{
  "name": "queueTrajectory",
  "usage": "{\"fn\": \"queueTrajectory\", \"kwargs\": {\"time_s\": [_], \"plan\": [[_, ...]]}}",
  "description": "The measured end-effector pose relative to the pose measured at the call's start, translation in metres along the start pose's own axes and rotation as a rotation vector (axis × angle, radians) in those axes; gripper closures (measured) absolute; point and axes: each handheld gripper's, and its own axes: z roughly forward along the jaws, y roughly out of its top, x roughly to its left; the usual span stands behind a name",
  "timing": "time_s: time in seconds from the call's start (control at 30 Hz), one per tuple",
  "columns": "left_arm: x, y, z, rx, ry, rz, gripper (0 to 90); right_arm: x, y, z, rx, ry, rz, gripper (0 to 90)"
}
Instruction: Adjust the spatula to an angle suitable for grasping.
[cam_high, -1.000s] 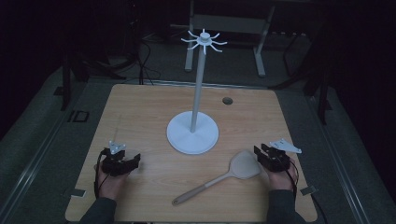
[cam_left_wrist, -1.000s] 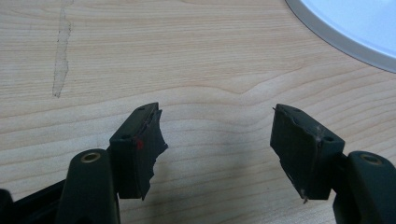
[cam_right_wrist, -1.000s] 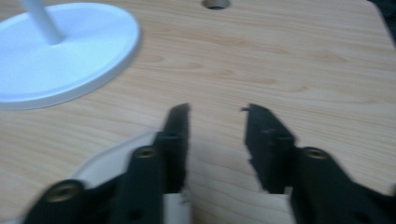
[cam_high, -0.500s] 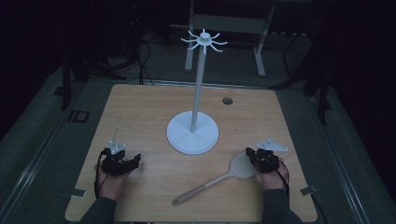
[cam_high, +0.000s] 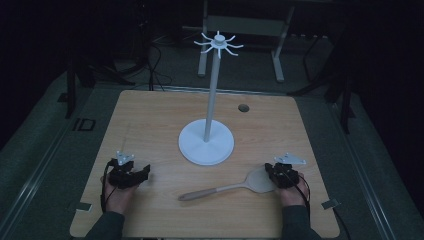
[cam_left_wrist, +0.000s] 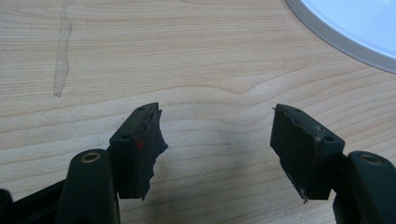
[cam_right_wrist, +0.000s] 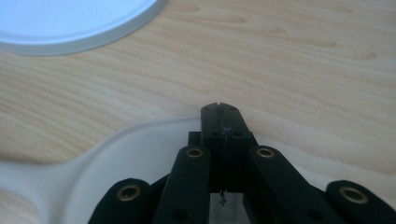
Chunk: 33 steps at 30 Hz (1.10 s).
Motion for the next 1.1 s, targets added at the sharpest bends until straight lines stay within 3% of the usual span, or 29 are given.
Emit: {"fn": "queueTrajectory", "kwargs": {"time_s": [0.27,0.63,0.8,1.1], "plan": [[0.0,0.0,0.0,0.0,0.001,-0.004,34.1,0.006,-0.012,-0.015,0.039,-0.007,-0.002,89.7],[0.0,0.0,-0.001,0.002,0.002,-0.003,34.1,0.019,-0.027,-0.039,0.058,0.018,-0.027,89.6],[0.0,0.0,0.0,0.001,0.004,-0.005,34.0,0.023,-0.024,-0.04,0.063,0.03,-0.046,87.0],[0.0,0.0,0.0,0.002,0.005,-0.004,34.0,0.046,0.005,-0.027,0.045,0.119,-0.161,74.2]]}}
